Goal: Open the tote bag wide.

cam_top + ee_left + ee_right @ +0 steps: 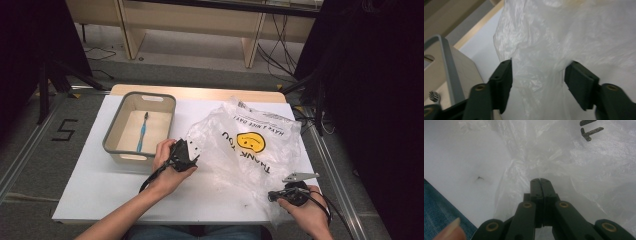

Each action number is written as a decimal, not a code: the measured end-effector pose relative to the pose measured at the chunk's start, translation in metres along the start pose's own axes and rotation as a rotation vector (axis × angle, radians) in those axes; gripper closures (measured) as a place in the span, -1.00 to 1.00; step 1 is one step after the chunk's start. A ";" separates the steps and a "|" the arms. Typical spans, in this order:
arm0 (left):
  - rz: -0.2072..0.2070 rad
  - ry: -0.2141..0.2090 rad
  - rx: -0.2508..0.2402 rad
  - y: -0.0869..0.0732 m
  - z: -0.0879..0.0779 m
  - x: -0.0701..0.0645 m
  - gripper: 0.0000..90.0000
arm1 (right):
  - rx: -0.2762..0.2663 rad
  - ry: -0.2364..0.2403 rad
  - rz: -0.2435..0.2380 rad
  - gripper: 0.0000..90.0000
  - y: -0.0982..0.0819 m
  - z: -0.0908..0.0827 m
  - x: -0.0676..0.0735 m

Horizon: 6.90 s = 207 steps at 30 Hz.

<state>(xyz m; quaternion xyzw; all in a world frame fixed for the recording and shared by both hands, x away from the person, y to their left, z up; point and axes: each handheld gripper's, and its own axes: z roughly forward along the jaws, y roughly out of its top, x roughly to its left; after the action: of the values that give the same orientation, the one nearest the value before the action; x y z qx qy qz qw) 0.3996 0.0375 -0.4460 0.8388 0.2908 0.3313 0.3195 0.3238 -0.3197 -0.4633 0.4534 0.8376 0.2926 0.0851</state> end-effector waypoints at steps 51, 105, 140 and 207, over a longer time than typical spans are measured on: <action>-0.032 -0.363 -0.004 -0.025 -0.016 -0.050 0.44 | -0.144 0.089 -0.387 0.25 0.077 0.073 0.041; -0.030 -0.405 0.064 -0.020 0.008 -0.066 0.97 | -0.369 -0.072 -0.319 1.00 0.114 0.031 0.036; 0.011 -0.307 0.014 0.002 0.047 -0.061 0.98 | -0.445 -0.098 -0.325 1.00 0.123 0.016 0.045; -0.019 -0.306 -0.094 0.000 -0.028 -0.037 0.37 | -0.616 -0.209 -0.241 1.00 0.157 -0.002 0.034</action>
<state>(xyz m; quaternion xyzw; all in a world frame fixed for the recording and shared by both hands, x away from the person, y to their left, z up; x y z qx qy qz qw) 0.3560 0.0212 -0.4438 0.8608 0.2309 0.2098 0.4022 0.4146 -0.2279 -0.3681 0.3318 0.7441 0.4718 0.3371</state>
